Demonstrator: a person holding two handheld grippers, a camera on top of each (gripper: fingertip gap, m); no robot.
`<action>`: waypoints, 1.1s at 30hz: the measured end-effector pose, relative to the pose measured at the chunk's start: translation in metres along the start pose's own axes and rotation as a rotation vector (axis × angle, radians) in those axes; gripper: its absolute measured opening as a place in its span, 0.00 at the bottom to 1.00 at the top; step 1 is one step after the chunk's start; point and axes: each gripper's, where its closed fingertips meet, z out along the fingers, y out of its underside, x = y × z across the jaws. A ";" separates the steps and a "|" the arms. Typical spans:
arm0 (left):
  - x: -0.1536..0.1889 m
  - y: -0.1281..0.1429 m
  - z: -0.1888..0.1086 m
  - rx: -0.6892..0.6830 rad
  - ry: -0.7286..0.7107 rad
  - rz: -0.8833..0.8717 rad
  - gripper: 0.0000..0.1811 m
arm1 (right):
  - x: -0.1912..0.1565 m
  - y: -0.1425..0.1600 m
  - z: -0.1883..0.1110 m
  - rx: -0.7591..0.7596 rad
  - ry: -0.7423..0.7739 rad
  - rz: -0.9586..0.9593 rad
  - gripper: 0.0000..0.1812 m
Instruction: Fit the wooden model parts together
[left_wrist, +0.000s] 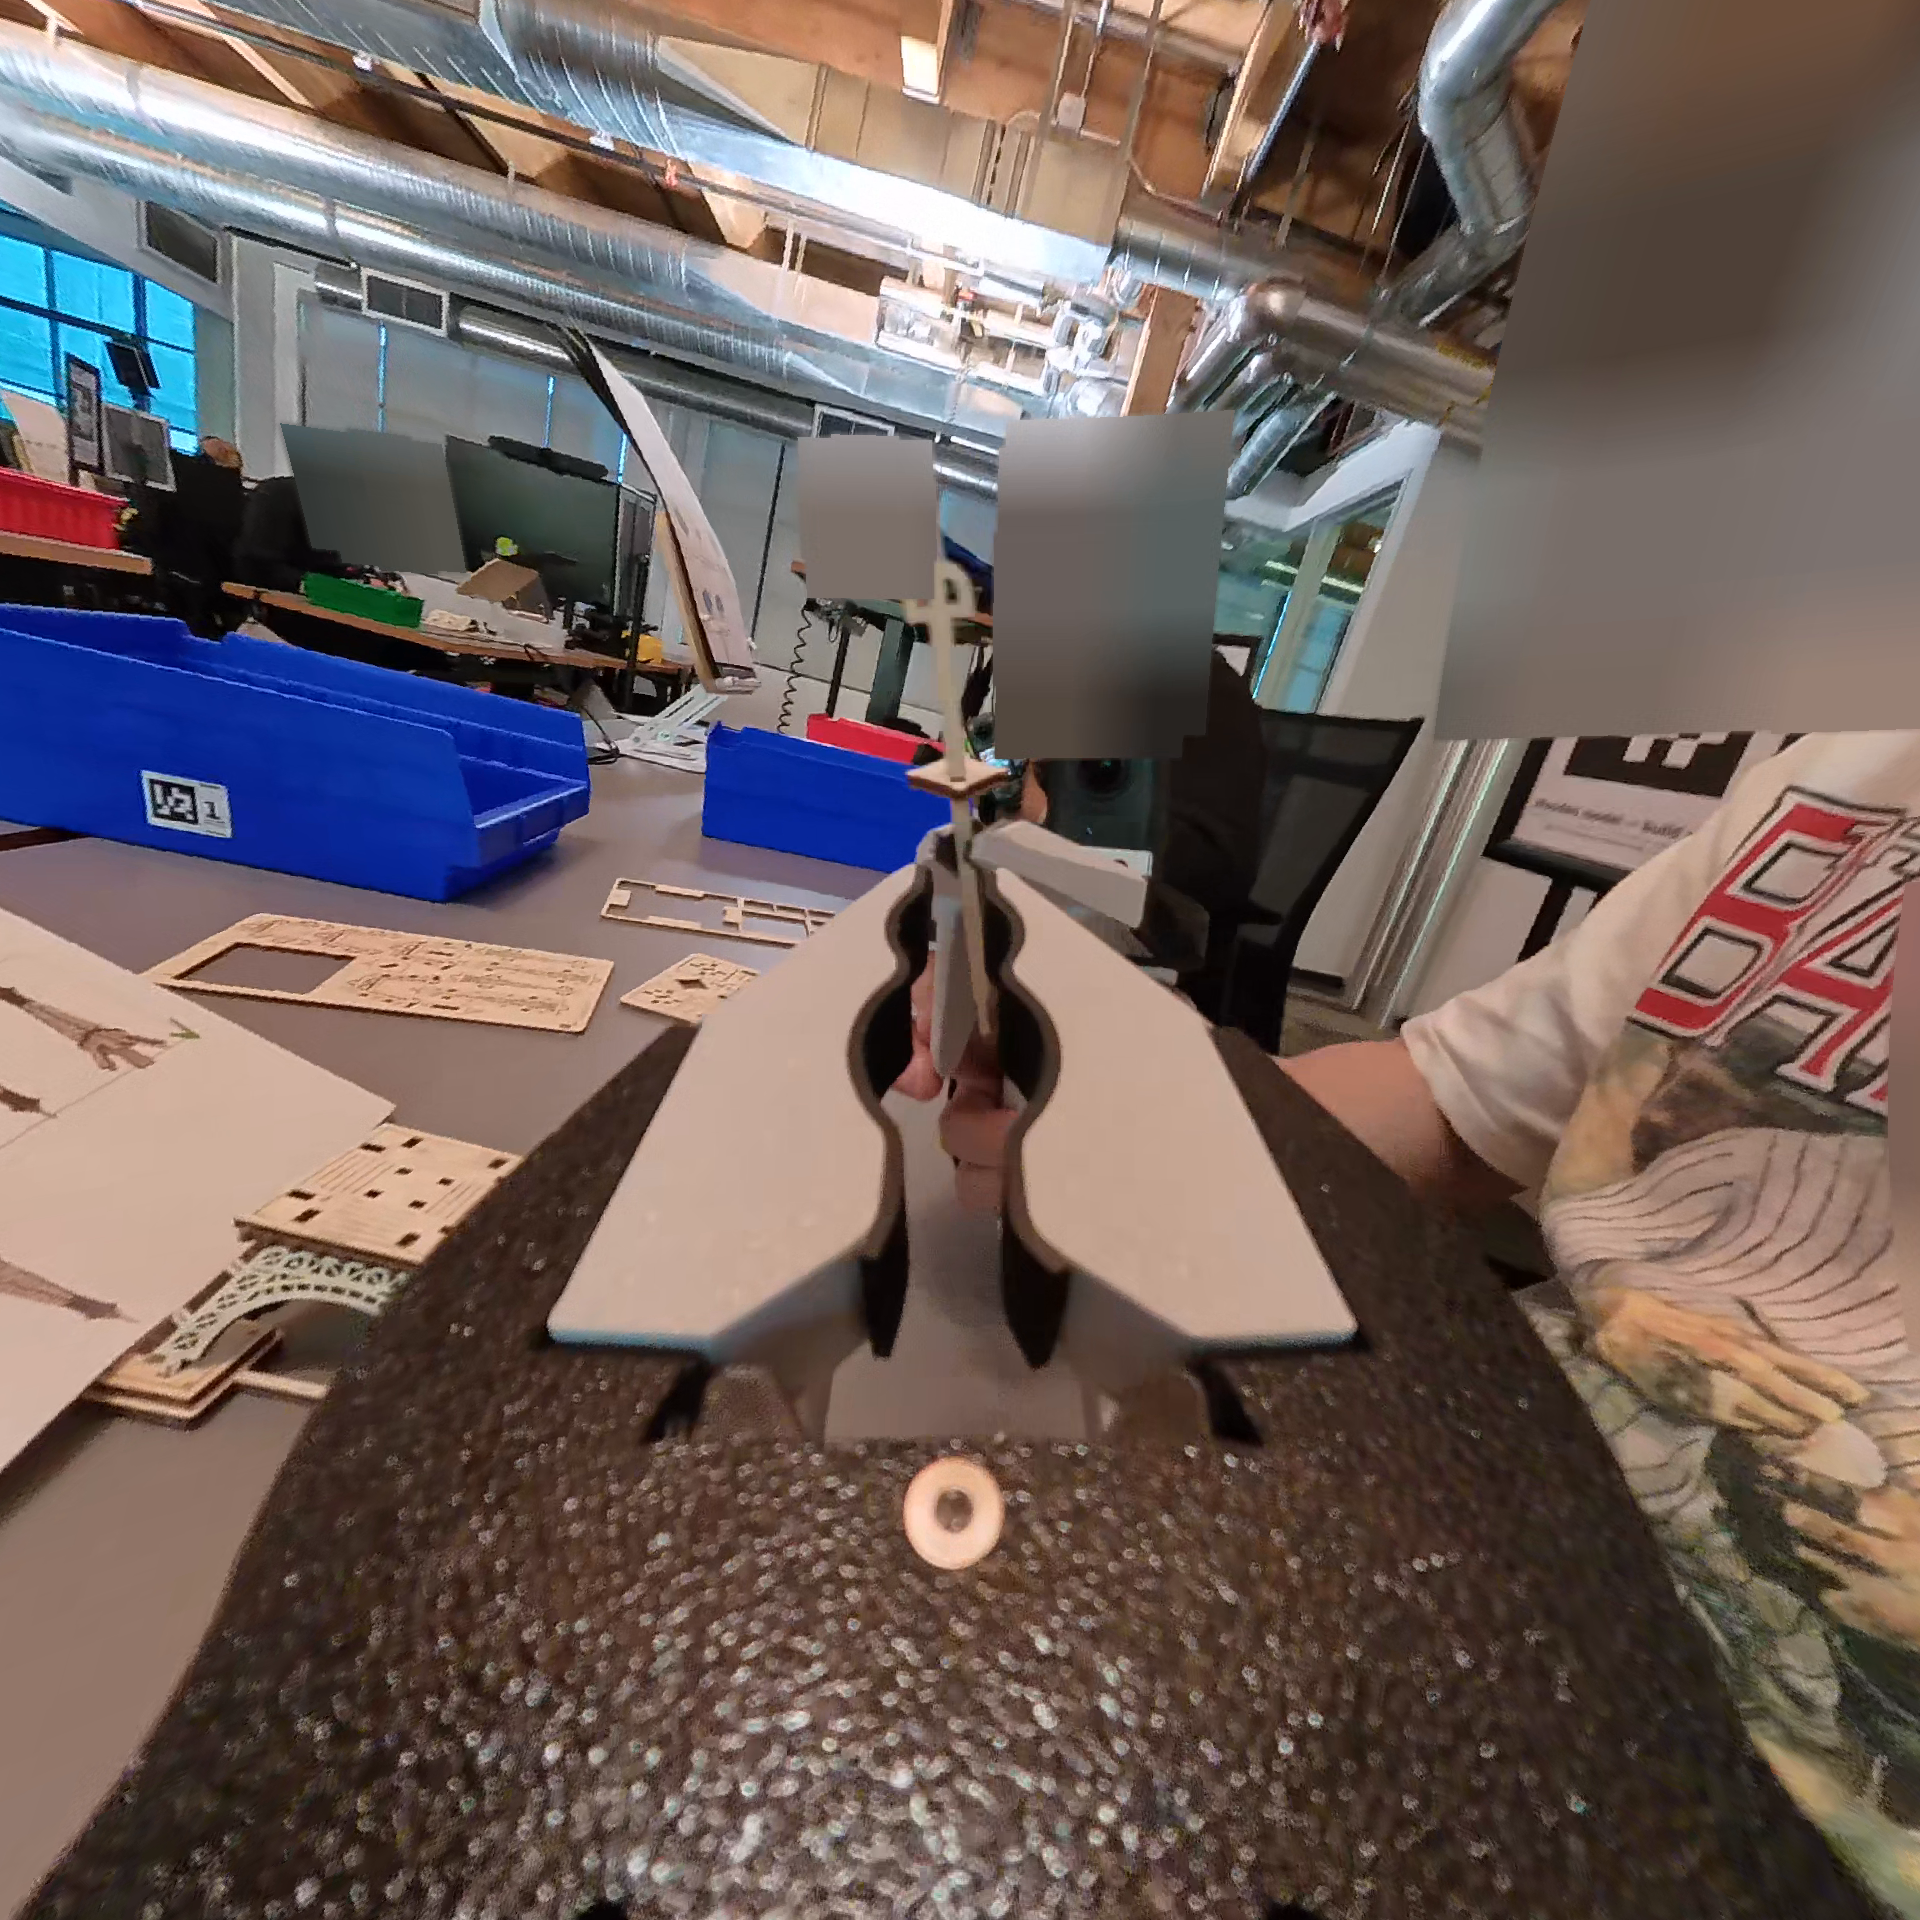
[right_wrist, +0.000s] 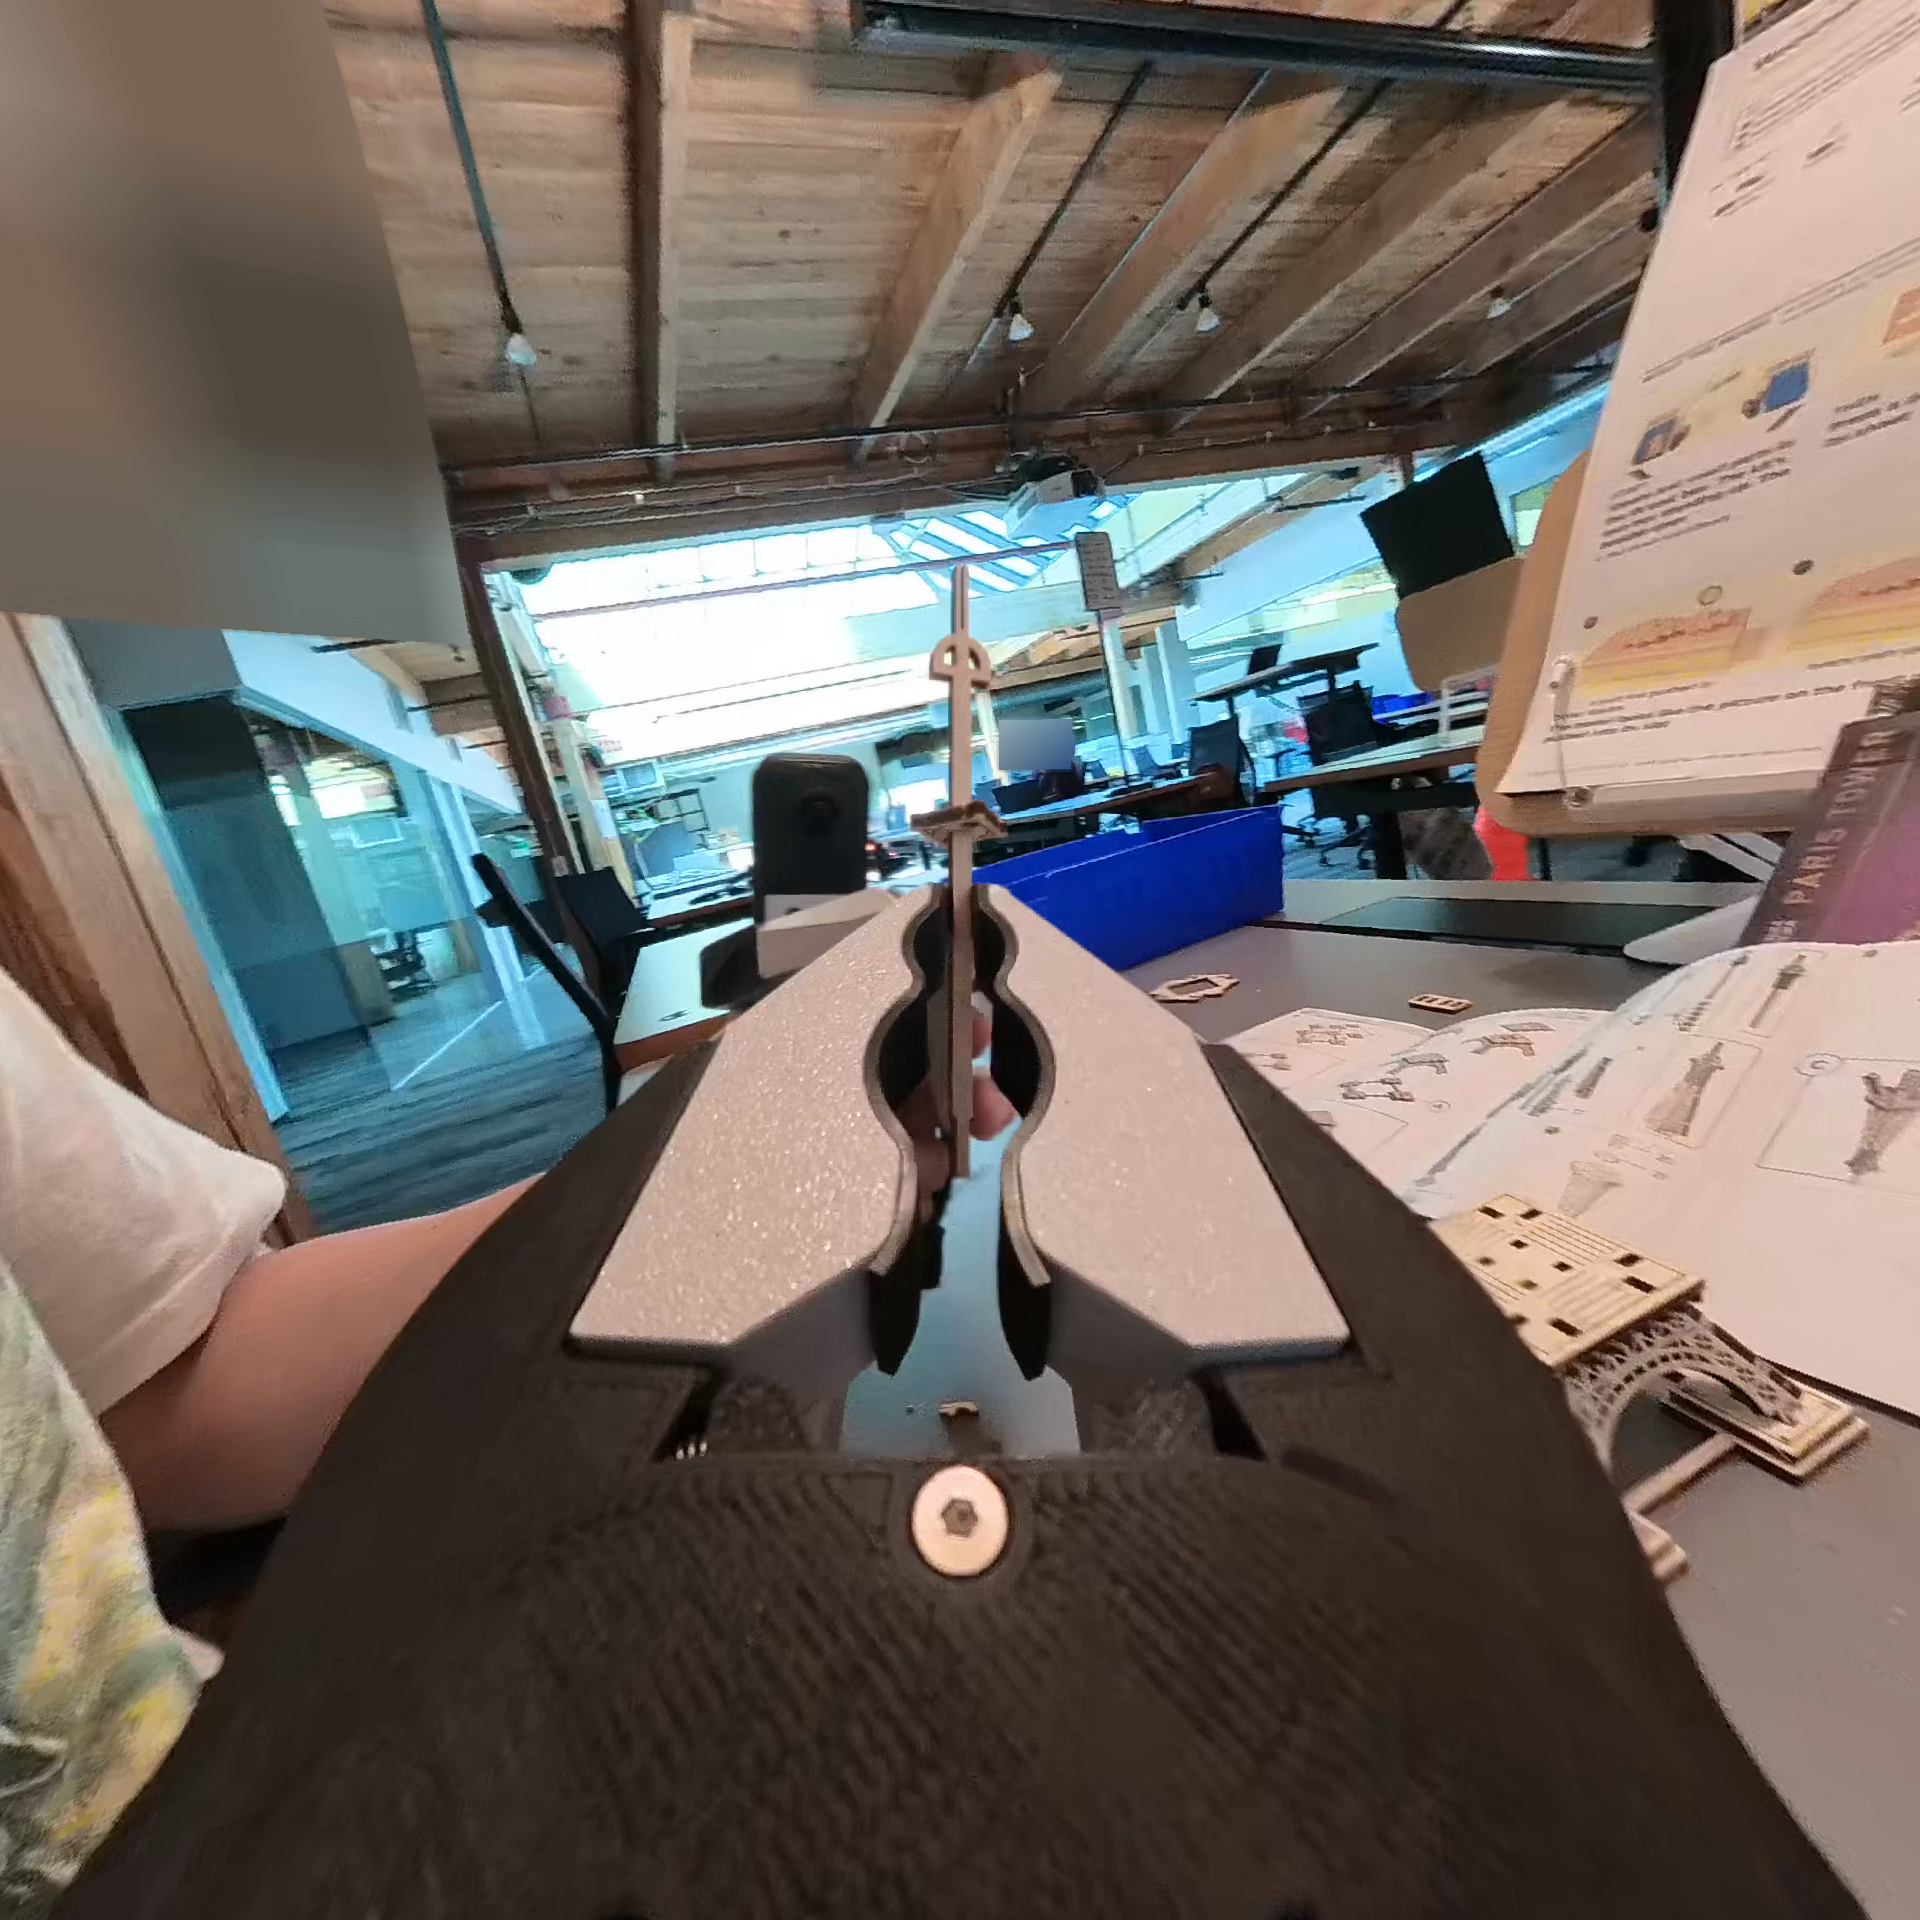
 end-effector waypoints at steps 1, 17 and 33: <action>0.000 0.001 0.000 -0.011 -0.008 0.011 0.03 | 0.003 0.000 0.000 0.000 0.021 -0.006 0.00; 0.011 0.031 0.032 -0.223 -0.103 0.145 0.05 | 0.006 -0.020 -0.005 0.210 0.003 0.268 0.00; 0.007 0.023 0.020 -0.213 -0.088 0.144 0.00 | -0.008 -0.013 -0.003 -0.038 -0.101 0.028 0.01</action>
